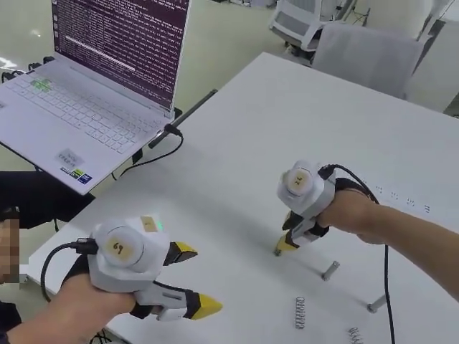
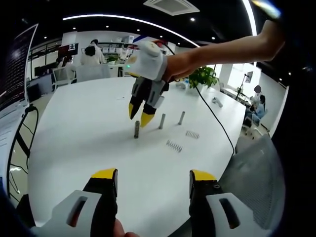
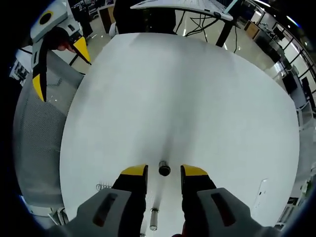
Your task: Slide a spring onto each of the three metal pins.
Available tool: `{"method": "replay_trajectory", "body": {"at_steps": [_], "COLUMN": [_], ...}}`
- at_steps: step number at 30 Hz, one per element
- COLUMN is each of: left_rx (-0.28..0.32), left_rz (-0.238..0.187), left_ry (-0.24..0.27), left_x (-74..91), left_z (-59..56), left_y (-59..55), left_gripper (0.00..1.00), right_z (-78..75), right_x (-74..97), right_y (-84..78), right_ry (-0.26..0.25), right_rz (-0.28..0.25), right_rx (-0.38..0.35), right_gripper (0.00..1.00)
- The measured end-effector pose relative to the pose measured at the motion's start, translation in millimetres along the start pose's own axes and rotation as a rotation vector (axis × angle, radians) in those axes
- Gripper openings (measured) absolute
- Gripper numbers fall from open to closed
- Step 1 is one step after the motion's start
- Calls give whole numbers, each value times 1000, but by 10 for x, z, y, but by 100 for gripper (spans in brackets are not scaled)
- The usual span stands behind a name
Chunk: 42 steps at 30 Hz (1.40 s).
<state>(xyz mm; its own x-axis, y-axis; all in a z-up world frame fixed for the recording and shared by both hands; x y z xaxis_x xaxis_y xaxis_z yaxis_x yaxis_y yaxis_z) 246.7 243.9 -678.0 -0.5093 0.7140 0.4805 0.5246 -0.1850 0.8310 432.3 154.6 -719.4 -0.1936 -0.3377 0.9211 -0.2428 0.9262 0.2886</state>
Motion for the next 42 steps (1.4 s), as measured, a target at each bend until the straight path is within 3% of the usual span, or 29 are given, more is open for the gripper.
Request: {"method": "replay_trajectory", "body": {"at_steps": [20,33,42], "left_rx": [-14,-2,9], "left_rz": [0,-2,-6], "left_ry": [-13,-13,-14], "left_x": [-6,12,20], "left_z": [-44,-57,-59], "left_y": [87,105,115], "left_gripper": [59,61,62], "right_z": [-101,-38,35], "right_x": [332,514,656], "right_y": [-62,-142,-225], "right_ry": [-70,-121,-159], "right_rz": [-53,-101,-163], "right_rx": [-116,-211,-311], "right_gripper": [32,36,40]}}
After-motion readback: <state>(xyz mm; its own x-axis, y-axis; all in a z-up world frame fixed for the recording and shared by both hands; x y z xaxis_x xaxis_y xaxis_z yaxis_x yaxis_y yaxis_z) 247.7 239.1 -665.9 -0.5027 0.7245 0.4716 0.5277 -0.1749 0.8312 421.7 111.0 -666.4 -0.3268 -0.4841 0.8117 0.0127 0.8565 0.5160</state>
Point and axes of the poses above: the centre of the closed fingertips' face, and the gripper's own axes: x roughly backward along the fingers, z roughly to its left, y roughly out of its top, the point moved 4 cm from there along x, roughly backward along the fingers, and after that the axes turned 14 degrees about -y, right-handed, at the moved point
